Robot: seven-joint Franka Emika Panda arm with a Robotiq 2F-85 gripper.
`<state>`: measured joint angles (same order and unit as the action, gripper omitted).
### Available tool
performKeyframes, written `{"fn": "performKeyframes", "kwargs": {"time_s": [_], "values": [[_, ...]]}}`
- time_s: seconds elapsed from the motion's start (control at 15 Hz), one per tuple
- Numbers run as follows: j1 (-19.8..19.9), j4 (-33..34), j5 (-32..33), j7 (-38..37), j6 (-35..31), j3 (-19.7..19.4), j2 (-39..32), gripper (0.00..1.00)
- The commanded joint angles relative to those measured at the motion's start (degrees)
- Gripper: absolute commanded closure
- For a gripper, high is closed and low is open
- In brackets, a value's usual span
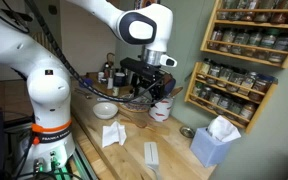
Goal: Place the white object in the utensil holder
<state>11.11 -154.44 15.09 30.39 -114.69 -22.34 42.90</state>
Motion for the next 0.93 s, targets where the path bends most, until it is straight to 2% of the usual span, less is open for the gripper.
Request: {"fn": "performKeyframes", "kwargs": {"time_s": [0.0,0.4,0.47,0.6,0.8,0.87], "values": [[0.2,0.1,-0.2,0.1,0.1,0.2,-0.1,0.00],[0.2,0.1,-0.2,0.1,0.1,0.2,-0.1,0.00],[0.5,0.3,0.6,-2.1,-1.0,1.6,-1.1,0.00],[-3.5,0.9,-4.8,-2.8,-0.6,3.2,-0.1,0.00],[-8.0,2.4,-12.8,-8.7,1.3,9.0,0.4,0.00],[-8.8,3.0,-15.2,-13.3,0.4,11.8,0.5,0.00]]}}
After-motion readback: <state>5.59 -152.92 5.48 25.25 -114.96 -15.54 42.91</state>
